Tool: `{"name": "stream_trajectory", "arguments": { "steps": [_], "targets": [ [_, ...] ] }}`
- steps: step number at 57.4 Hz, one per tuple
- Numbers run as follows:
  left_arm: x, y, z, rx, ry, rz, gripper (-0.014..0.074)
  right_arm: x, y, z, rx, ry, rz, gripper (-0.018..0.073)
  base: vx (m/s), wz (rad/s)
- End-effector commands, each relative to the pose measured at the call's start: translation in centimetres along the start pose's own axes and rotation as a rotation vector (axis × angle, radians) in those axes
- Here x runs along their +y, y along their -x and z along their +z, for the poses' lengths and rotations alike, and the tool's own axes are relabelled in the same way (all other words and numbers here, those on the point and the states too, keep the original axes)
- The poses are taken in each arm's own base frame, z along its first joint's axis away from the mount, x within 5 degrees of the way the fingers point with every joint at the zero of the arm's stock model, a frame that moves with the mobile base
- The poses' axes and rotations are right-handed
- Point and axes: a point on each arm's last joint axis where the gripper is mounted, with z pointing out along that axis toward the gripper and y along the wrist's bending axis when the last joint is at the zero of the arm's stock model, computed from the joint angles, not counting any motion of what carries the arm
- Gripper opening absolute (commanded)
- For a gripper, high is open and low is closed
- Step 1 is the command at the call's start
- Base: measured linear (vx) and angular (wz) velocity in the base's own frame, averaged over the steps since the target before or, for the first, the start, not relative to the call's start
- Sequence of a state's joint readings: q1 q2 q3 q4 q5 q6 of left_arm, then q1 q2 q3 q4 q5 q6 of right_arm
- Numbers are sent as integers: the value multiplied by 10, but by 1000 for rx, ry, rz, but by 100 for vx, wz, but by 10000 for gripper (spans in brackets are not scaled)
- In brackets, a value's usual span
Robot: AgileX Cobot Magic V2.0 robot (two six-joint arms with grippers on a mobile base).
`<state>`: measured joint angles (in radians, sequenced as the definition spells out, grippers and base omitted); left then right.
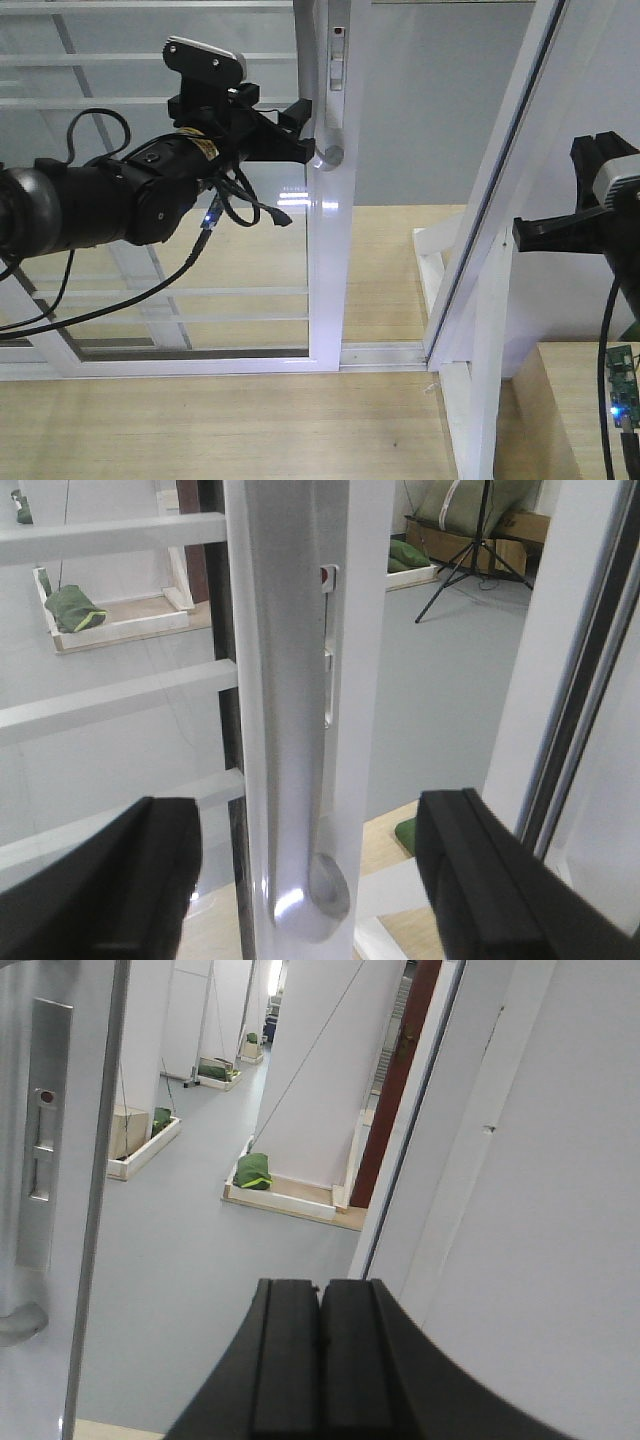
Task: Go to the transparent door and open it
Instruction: 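Release the handle with the right gripper and grasp it with the left gripper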
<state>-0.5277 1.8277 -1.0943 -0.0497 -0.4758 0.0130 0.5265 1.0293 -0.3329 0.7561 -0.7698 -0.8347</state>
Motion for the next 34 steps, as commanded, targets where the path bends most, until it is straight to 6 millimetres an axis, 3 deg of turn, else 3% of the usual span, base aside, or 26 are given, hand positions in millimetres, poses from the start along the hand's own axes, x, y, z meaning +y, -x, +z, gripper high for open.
{"name": "stream_trajectory", "arguments": {
  "steps": [1,12,34],
  "targets": [
    [-2,37,5,-183,1,-22,570,-7,17,1,-100,-57,-15,-3,0,0],
    [-1,37,29,-209,19,-59,570,-7,17,1,-98,-59,-13,-2,0,0],
    [-5,38,56,-223,11,-61,570,-8,16,1,-90,-66,-53,-2,0,0]
  ]
}}
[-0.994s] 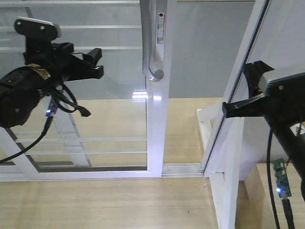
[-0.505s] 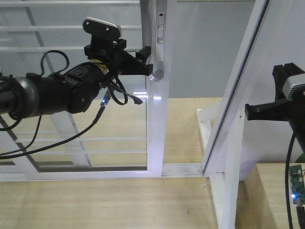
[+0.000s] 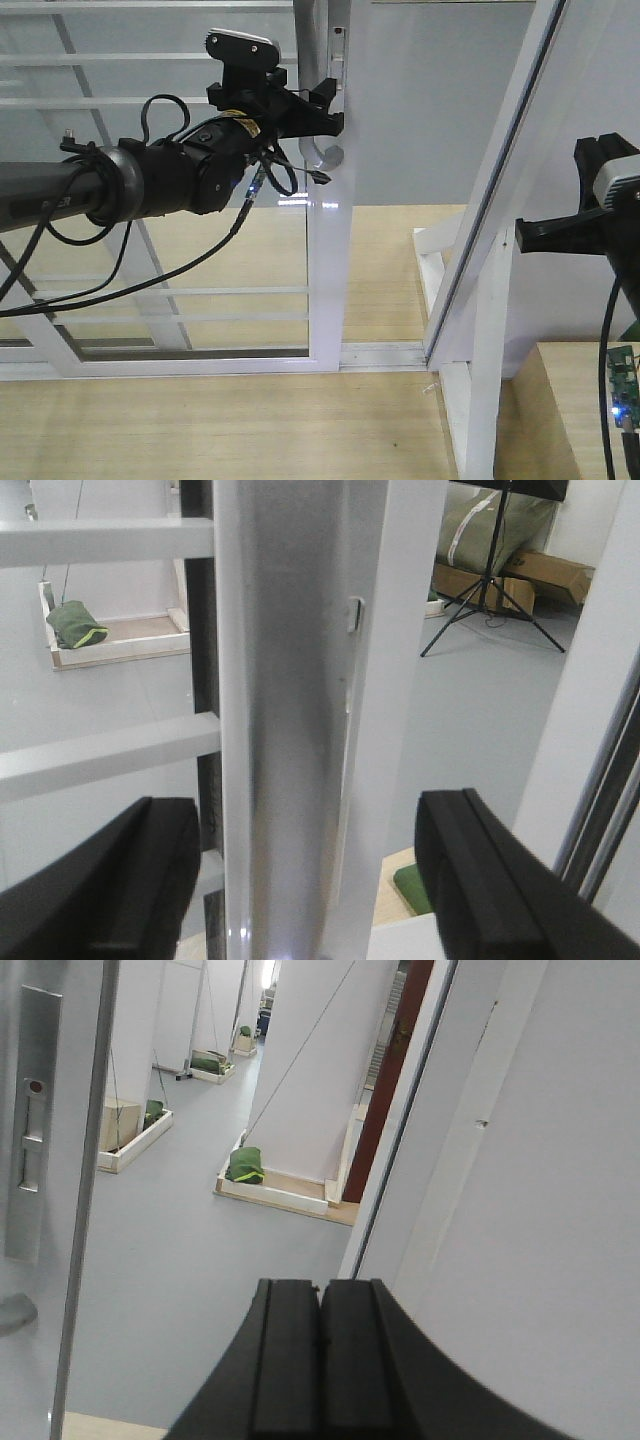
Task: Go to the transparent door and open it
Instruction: 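Release the handle with the right gripper and grasp it with the left gripper, then slide the door open with the left gripper, pulling the handle sideways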
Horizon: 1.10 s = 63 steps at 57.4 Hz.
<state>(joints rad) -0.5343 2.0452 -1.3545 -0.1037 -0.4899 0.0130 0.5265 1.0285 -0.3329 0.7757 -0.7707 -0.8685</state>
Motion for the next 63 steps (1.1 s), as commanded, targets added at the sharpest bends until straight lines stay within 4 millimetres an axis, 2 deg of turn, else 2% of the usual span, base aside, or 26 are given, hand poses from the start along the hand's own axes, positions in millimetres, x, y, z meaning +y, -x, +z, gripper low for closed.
{"name": "stream_trajectory", "arguments": {
  "steps": [1,14,23,32,38,44,56,63],
  "targets": [
    [-5,42,-2,-164,-9,-14,570,-7,17,1,-98,-57,-36,-2,0,0],
    [-5,37,10,-147,-9,-13,554,-7,16,1,-94,-59,-31,-2,0,0],
    [-5,37,12,-142,-8,-6,474,-7,16,1,-93,-59,-31,-2,0,0],
    [1,39,11,-162,6,-15,288,-7,16,1,-87,-51,-31,-2,0,0],
    [5,40,12,-162,16,-16,113,-5,15,1,-76,-38,-31,-2,0,0],
    [7,40,12,-163,19,-14,-9,-5,14,1,-70,-30,-32,-2,0,0],
    [10,39,12,-153,25,-16,-4,-4,14,1,-66,-25,-32,-2,0,0],
    [21,39,11,-141,65,-59,-3,-4,14,1,-66,-25,-32,-2,0,0]
  ]
}}
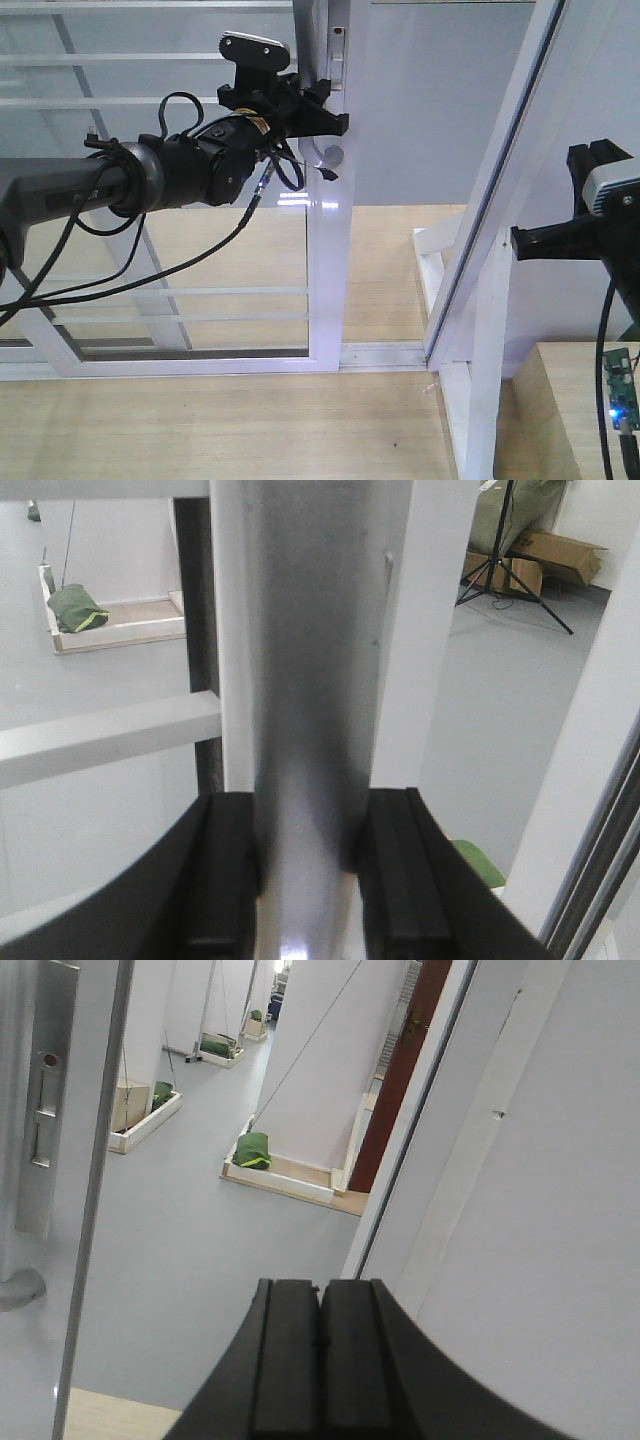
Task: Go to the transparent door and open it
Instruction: 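Slide the door open with the left gripper, pulling the handle sideways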
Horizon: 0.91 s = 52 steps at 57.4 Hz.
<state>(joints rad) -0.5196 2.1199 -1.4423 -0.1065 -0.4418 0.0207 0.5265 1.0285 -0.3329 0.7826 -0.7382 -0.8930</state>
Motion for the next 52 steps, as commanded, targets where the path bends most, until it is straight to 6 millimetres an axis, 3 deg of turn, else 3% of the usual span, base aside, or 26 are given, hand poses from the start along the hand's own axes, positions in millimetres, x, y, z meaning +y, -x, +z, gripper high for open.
{"name": "stream_trajectory", "arguments": {
  "steps": [1,11,31,52],
  "targets": [
    [17,49,-10,-169,57,-71,-3,-6,16,1,-90,-48,-13,-2,0,0],
    [34,50,-11,-132,93,-82,-3,-6,16,1,-90,-48,-13,-2,0,0],
    [49,65,-20,-133,127,6,-3,-6,16,1,-90,-48,-13,-2,0,0],
    [87,79,-34,-97,200,-2,-3,-6,16,1,-90,-48,-13,-2,0,0]
  ]
}}
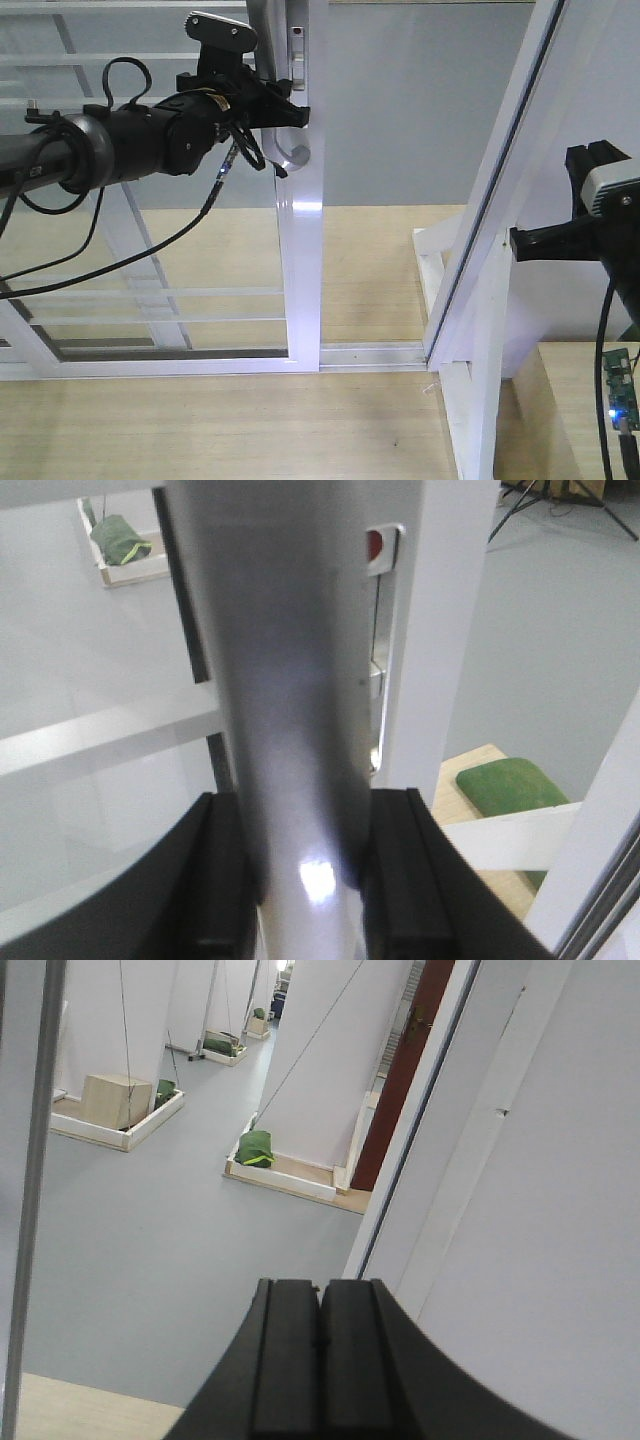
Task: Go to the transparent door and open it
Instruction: 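Slide the door open with the left gripper, pulling the handle sideways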
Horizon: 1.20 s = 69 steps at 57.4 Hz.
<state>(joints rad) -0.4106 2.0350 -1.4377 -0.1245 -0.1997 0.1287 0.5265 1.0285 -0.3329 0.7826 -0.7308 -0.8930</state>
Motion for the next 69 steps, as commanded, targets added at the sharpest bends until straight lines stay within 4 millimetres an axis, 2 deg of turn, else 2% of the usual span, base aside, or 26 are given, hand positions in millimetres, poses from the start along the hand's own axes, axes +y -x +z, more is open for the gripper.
{"name": "stream_trajectory", "arguments": {
  "steps": [1,27,42,59,69],
  "targets": [
    [44,56,-23,-249,115,-86,-3,-7,16,1,-94,-54,-13,-2,0,0],
    [77,84,-58,-227,171,-79,-3,-7,16,1,-93,-53,-13,-2,0,0],
    [102,98,-83,-210,222,-68,-3,-7,16,1,-94,-53,-11,-2,0,0],
    [126,109,-107,-195,280,-26,-3,-7,16,1,-94,-53,-9,-2,0,0],
    [134,110,-115,-172,301,0,-3,-7,16,1,-94,-53,-9,-2,0,0]
  ]
}}
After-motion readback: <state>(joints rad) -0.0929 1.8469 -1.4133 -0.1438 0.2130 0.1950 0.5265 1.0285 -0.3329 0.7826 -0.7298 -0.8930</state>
